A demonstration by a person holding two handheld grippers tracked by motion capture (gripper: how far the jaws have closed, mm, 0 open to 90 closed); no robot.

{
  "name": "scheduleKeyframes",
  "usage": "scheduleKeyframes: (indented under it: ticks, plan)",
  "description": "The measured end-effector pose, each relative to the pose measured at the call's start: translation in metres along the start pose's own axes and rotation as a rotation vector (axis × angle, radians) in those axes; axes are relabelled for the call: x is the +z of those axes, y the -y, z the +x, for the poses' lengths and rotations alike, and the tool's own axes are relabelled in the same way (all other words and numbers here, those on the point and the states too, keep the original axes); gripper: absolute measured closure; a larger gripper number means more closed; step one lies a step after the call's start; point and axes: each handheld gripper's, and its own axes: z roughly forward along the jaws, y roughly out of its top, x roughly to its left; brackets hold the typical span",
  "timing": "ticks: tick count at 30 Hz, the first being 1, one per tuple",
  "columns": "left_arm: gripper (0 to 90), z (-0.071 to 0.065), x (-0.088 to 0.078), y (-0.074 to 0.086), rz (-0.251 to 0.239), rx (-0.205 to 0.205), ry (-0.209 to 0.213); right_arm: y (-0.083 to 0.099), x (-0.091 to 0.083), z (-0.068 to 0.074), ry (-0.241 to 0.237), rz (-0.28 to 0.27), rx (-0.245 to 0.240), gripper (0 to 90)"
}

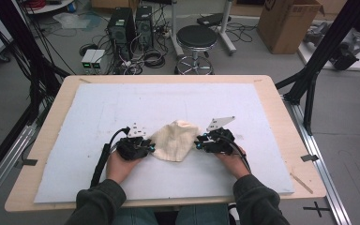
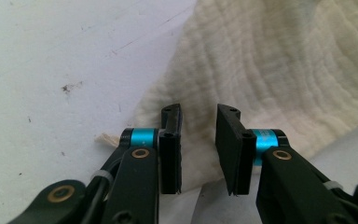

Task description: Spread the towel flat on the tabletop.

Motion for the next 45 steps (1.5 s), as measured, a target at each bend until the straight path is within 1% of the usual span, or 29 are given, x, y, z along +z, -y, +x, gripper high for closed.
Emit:
scheduleKeyframes:
  ticks: [2, 4, 6, 7, 8, 9, 11, 13, 17, 18, 20, 22, 23, 25, 26, 27, 28, 29, 31, 32, 33, 34, 37, 38, 39, 41, 43, 44, 45]
  plan:
    - [73.9, 0.0, 0.001, 0.0, -0.002, 0.003, -0.005, 0.0, 0.005, -0.002, 0.003, 0.016, 0.012, 71.7]
    - [75.2, 0.0, 0.001, 0.0, -0.003, 0.002, -0.005, -0.001, 0.007, -0.003, -0.001, 0.019, 0.022, 74.6]
    - [77.8, 0.001, 0.001, 0.0, -0.001, 0.006, -0.008, -0.001, 0.009, -0.003, 0.008, 0.021, 0.011, 78.3]
    - [79.4, 0.001, 0.001, 0.0, -0.002, -0.001, -0.005, -0.001, 0.009, -0.002, 0.005, 0.023, 0.013, 80.1]
    - [83.6, 0.001, 0.001, 0.0, -0.001, 0.002, -0.005, -0.001, 0.01, -0.002, -0.012, 0.023, 0.015, 86.2]
    - [83.6, 0.001, 0.0, 0.0, -0.003, 0.001, -0.009, -0.001, 0.01, -0.002, -0.012, 0.023, 0.015, 86.2]
    - [86.8, 0.001, -0.001, 0.0, 0.004, 0.007, -0.011, -0.001, 0.01, -0.002, -0.019, 0.024, 0.015, 88.0]
    - [87.8, 0.0, -0.005, -0.001, -0.005, 0.015, -0.019, -0.001, 0.009, -0.002, -0.02, 0.03, 0.013, 88.8]
    - [88.1, -0.002, -0.019, -0.002, -0.043, 0.024, -0.024, 0.0, 0.002, -0.001, -0.031, 0.031, 0.012, 89.0]
    - [88.1, -0.003, -0.023, -0.002, -0.049, 0.034, -0.023, 0.0, -0.002, 0.001, -0.032, 0.031, 0.013, 89.0]
    - [88.1, -0.005, -0.03, -0.001, -0.054, 0.046, -0.029, 0.0, -0.009, 0.003, -0.034, 0.015, 0.003, 89.0]
    - [88.1, -0.007, -0.038, 0.0, -0.061, 0.058, -0.034, 0.001, -0.018, 0.006, -0.037, 0.002, 0.008, 88.9]
    - [88.0, -0.009, -0.041, 0.001, -0.06, 0.068, -0.036, 0.001, -0.021, 0.008, -0.036, -0.006, 0.002, 88.9]
    - [88.1, -0.013, -0.047, 0.002, -0.066, 0.076, -0.036, 0.002, -0.029, 0.013, -0.039, -0.017, -0.01, 88.8]
    - [88.1, -0.016, -0.05, 0.003, -0.066, 0.087, -0.031, 0.003, -0.032, 0.017, -0.041, -0.019, -0.012, 88.9]
    - [88.1, -0.019, -0.052, 0.003, -0.071, 0.096, -0.03, 0.004, -0.035, 0.02, -0.041, -0.023, -0.022, 88.9]
    - [88.1, -0.022, -0.055, 0.004, -0.07, 0.106, -0.029, 0.007, -0.043, 0.028, -0.036, -0.029, -0.043, 88.9]
    - [88.1, -0.025, -0.057, 0.005, -0.071, 0.113, -0.025, 0.007, -0.043, 0.028, -0.036, -0.029, -0.043, 88.9]
    - [88.1, -0.031, -0.061, 0.008, -0.066, 0.127, -0.019, 0.011, -0.052, 0.036, -0.039, -0.031, -0.052, 88.8]
    - [88.1, -0.034, -0.063, 0.01, -0.066, 0.127, -0.018, 0.013, -0.056, 0.04, -0.04, -0.033, -0.061, 88.9]
    - [88.1, -0.036, -0.065, 0.013, -0.066, 0.13, -0.013, 0.02, -0.065, 0.048, -0.045, -0.036, -0.062, 88.8]
    - [88.1, -0.038, -0.066, 0.015, -0.066, 0.129, -0.007, 0.02, -0.065, 0.048, -0.045, -0.036, -0.062, 88.8]
    - [88.1, -0.046, -0.069, 0.023, -0.058, 0.128, 0.004, 0.031, -0.078, 0.059, -0.051, -0.038, -0.06, 88.8]
    - [88.0, -0.049, -0.07, 0.026, -0.056, 0.135, 0.008, 0.034, -0.081, 0.062, -0.056, -0.038, -0.062, 88.8]
    - [88.1, -0.051, -0.071, 0.028, -0.051, 0.145, 0.015, 0.037, -0.083, 0.067, -0.058, -0.034, -0.063, 88.8]
    - [88.0, -0.056, -0.071, 0.032, -0.043, 0.147, 0.027, 0.043, -0.087, 0.075, -0.07, -0.023, -0.067, 88.8]
    - [87.9, -0.058, -0.07, 0.035, -0.038, 0.144, 0.04, 0.048, -0.088, 0.08, -0.08, -0.018, -0.071, 88.7]
    - [84.2, -0.059, -0.069, 0.035, -0.033, 0.145, 0.048, 0.053, -0.086, 0.083, -0.093, -0.005, -0.064, 88.6]
    - [84.2, -0.059, -0.069, 0.036, -0.035, 0.139, 0.063, 0.053, -0.086, 0.083, -0.093, -0.005, -0.064, 88.6]
